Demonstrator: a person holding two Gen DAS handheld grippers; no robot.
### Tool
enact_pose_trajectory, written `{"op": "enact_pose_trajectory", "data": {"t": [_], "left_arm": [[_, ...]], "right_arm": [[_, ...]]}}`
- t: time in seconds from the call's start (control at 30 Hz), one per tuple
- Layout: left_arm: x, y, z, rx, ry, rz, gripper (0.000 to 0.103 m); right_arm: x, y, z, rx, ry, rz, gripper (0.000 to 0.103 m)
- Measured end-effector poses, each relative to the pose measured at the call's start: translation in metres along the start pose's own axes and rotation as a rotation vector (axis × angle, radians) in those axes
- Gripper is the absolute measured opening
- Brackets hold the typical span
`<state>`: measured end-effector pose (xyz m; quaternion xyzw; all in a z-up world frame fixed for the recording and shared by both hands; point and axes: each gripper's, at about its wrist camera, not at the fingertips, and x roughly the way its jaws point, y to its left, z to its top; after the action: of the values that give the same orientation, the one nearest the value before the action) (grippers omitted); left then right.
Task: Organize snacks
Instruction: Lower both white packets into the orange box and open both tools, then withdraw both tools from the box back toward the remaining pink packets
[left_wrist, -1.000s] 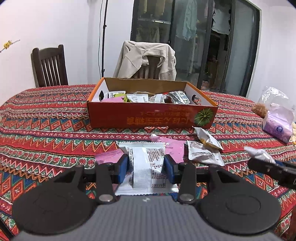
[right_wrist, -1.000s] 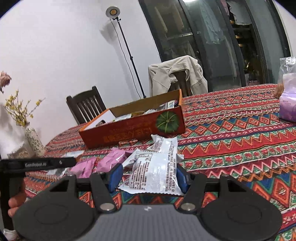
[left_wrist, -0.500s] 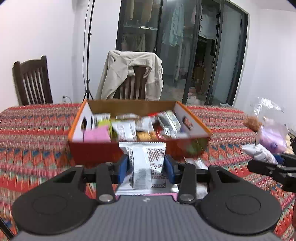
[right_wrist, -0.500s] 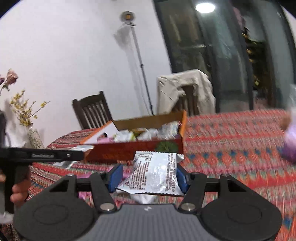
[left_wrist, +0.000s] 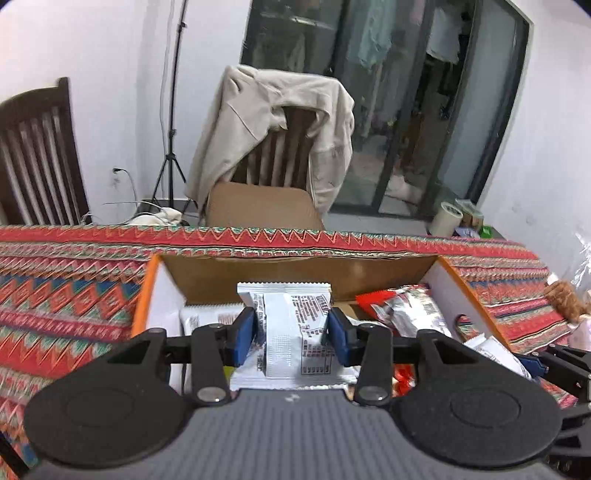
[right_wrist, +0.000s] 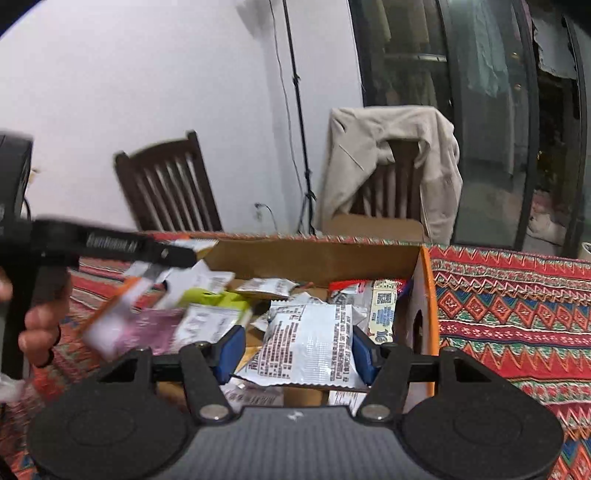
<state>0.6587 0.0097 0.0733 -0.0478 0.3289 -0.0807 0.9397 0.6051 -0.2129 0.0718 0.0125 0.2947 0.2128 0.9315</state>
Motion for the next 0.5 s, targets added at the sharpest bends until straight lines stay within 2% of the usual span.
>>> {"op": "enact_pose_trajectory", "data": {"t": [0.03, 0.07, 0.1, 0.13, 0.2, 0.33, 0.5], "left_arm": [[0.009, 0.002, 0.002, -0.002, 0.008, 0.011, 0.059], [0.016, 0.006, 0.002, -0.007, 0.007, 0.019, 0.079], [0.017, 0.008, 0.000, -0.012, -0.004, 0.027, 0.083], [0.017, 0.010, -0.001, -0.010, -0.016, 0.028, 0.083], [0.014, 0.014, -0.003, 0.011, -0.027, -0.007, 0.083], [-0.001, 0.016, -0.007, 0.043, -0.036, 0.001, 0.083], [-0.053, 0.015, -0.007, 0.048, -0.065, 0.009, 0.083]], "right_arm": [[0.008, 0.000, 0.000, -0.001, 0.011, -0.009, 0.061], [0.017, 0.001, 0.000, 0.002, 0.021, -0.018, 0.061], [0.024, 0.001, 0.001, 0.006, 0.024, -0.022, 0.068], [0.028, 0.001, 0.002, 0.012, 0.023, -0.023, 0.078], [0.029, 0.002, 0.004, 0.017, 0.009, -0.019, 0.083], [0.025, 0.005, 0.009, -0.005, -0.004, -0.031, 0.083], [0.000, 0.010, 0.019, -0.019, -0.043, -0.038, 0.083]]}}
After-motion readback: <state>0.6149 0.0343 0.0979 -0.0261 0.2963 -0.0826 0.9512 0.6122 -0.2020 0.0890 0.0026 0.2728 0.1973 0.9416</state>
